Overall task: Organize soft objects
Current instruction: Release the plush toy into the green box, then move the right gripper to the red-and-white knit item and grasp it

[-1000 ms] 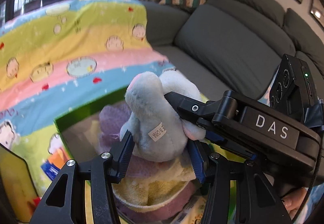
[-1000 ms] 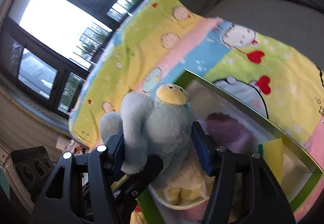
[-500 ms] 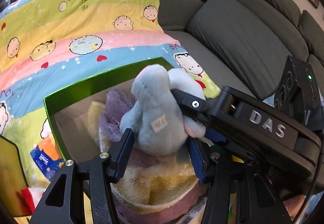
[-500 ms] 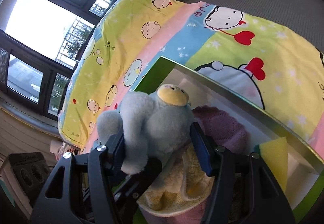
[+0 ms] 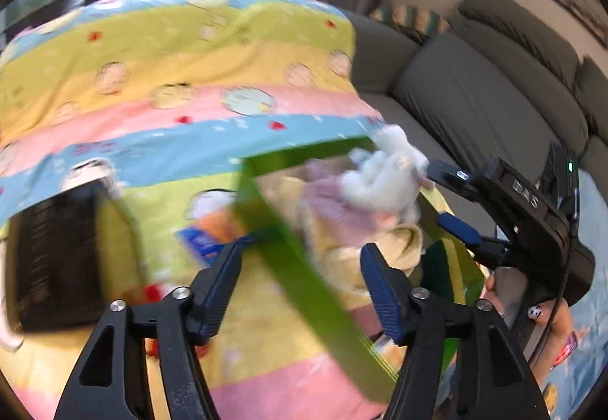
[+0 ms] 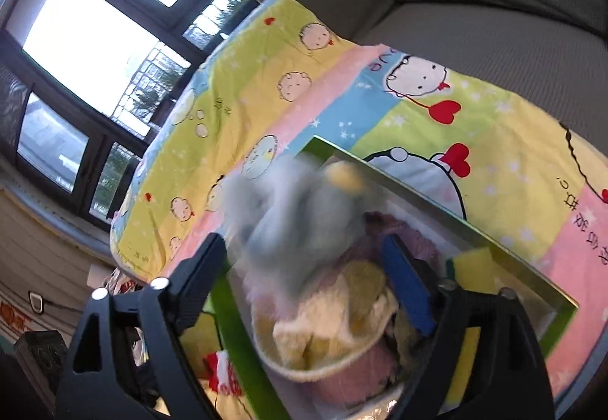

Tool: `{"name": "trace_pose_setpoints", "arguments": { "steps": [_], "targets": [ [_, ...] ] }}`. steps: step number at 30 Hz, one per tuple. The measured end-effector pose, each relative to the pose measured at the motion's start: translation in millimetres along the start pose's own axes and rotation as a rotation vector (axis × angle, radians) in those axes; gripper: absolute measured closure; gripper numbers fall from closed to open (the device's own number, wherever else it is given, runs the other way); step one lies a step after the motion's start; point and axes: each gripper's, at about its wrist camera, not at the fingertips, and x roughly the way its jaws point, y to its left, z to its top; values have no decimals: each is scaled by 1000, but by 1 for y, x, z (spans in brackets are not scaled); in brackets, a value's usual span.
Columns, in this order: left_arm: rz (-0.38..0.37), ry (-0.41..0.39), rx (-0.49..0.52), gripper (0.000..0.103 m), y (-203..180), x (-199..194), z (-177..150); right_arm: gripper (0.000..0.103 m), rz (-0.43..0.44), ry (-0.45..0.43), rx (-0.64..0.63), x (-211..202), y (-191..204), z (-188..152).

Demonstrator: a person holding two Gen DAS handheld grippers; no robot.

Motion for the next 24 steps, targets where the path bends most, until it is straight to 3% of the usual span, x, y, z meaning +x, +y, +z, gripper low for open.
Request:
{"name": "trace_pose_setpoints", "arguments": {
  "steps": [3,6,14,17,22,24],
  "targets": [
    [23,-34,-55,29,26,-32,-11,14,-10,-15,-57,-14,12,-7],
    [100,-69,-96,27,50,-64,-28,14,-20,-18,-120,-25,29,-18],
    [277,-76,-200,27,106,-115,-86,17,167,98,-303,-24,93,-66],
    [306,-83,-252,27,124,-125,-111,32,179,193,-342,-4,110,-90],
    [312,-61,-325,27,149,-124,-148,53,139,282,-358,31,117,-129],
    [305,-45,-354,27,156,-123,-157,56,114,327,-347,50,116,-142]
  ]
}}
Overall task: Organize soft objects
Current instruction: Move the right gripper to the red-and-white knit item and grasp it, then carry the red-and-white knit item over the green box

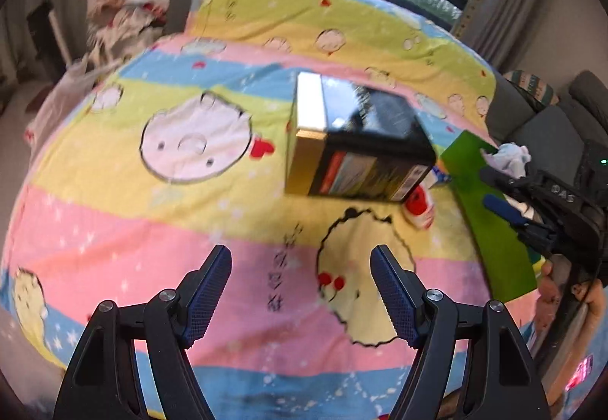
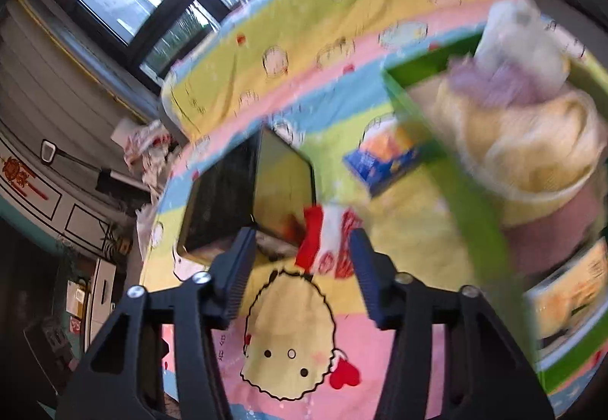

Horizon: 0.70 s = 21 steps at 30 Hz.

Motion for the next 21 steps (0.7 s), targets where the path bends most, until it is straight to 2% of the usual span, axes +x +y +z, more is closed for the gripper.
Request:
{"name": "trace_pose_setpoints", "arguments": {
  "steps": [6,9,17,19,21],
  "targets": [
    [7,15,-17,27,10,6,-6,54,-92,47,19,36,-2,-8],
    [-29,35,-39,27,14,8,-7,54,-99,76,33,48,-6,-8],
    [-37,25,-47,27,21,2,-8,54,-110,94,66,67,-11,-12],
    [-39,19,-50,27,22,1,-8,65,-97,91,44,67,-9,-14],
    [-36,18,-50,27,23,0,-8,70,-99,102,17,66,-6,-17]
  ]
}}
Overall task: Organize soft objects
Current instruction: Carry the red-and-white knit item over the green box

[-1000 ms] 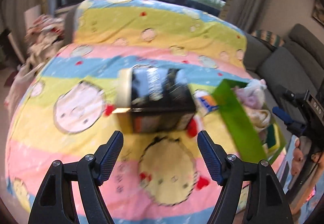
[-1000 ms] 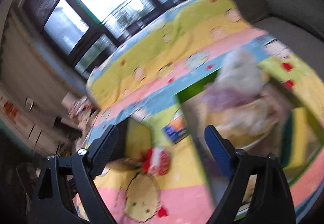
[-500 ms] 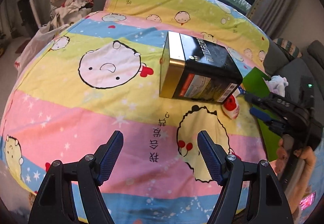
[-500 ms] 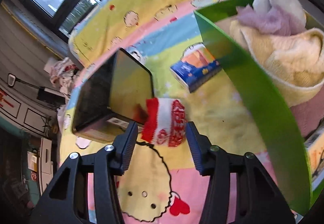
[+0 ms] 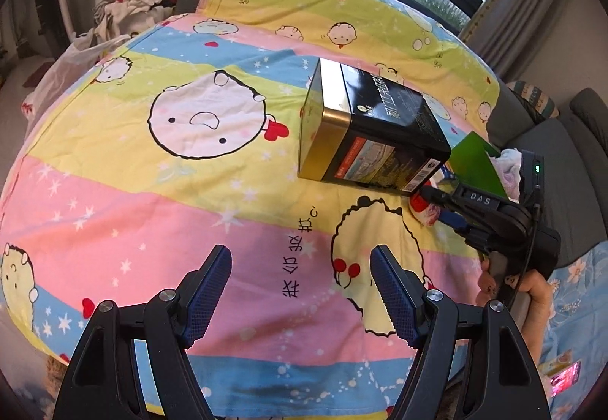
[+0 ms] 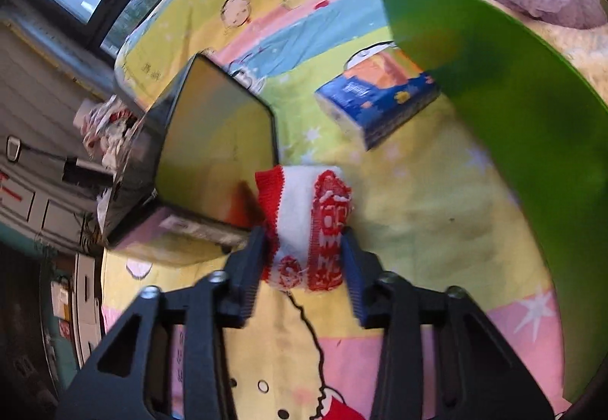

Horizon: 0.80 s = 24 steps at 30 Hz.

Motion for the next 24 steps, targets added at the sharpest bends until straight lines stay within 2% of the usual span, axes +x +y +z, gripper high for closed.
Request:
{"name": "trace_pose_setpoints", "arguments": {
  "steps": [6,9,13,16,18,21,23,24],
  "targets": [
    [-15,0,0,27,0,-1,-1,75,-25,-2,-67,-18,11,-17],
    [-2,-8,-3,27,1,-1,-2,75,-75,-13,-151,-30,26,-31],
    [-3,-11,-23,27,5,0,-2,75,1,26,-260,-40,47,-53],
    [-2,-13,-27,27,5,0,-2,72,22,74,-339,-36,62,-68],
    [11,-15,-25,27,4,0,-2,71,34,110,-347,-29,66,-72],
    [23,-16,-20,27,3,1,-3,65,25,138,-330,-20,66,-74],
    [11,-17,-24,27,3,3,-3,49,22,116,-302,-23,61,-71],
    [3,-12,-28,27,3,4,-4,38,32,102,-286,-27,60,-69]
  ]
}}
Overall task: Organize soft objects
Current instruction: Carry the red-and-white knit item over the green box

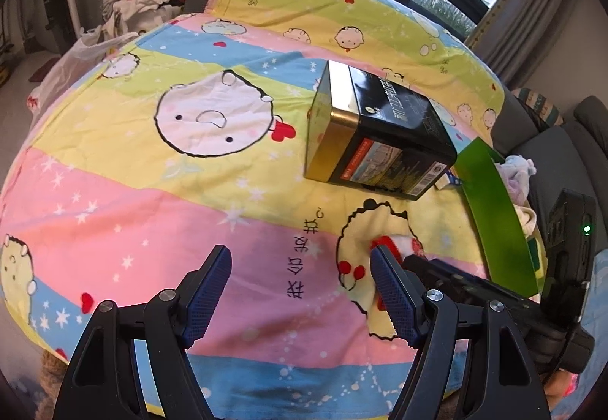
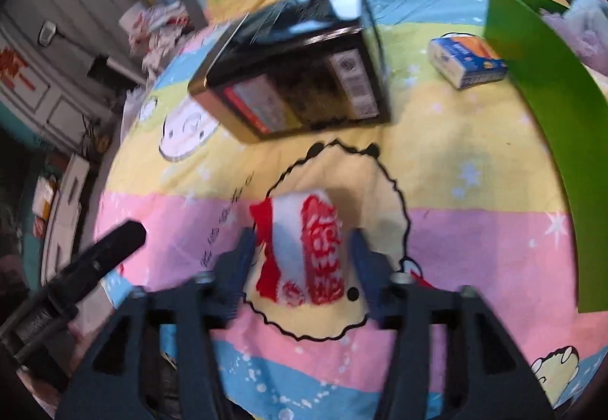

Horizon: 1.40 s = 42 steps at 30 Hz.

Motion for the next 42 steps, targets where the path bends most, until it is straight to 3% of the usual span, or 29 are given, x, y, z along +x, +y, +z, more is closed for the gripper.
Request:
{"name": "trace_pose_setpoints", "arguments": {
  "steps": [6,11,18,22,24,27,30,35,42],
  "targets": [
    [-66,66,14,27,-16,22,-9,35,89,-66,61,-18,-16,2],
    [-138,108,45,27,-37,38,-17,37,149,-14,106,-2,-24,1],
    [-126,145,108,51,-61,61,-24,51,205,46,143,15,-31,0],
    [-148,135,136,61,-70,65,-27,60,190,84,147,26,-31,0],
    [-165,135,154,72,-75,66,-27,63,201,90,160,28,-33,0],
    [-159,124,180,72,-80,62,-28,66,209,82,163,24,-34,0],
    [-167,101,211,72,-91,53,-26,67,206,45,145,11,-32,1],
    [-219,4,309,72,-126,26,-19,67,188,-104,136,-37,-34,9],
    [-354,-89,463,72,-196,2,-1,67,103,-335,179,-113,-61,25]
  ]
}}
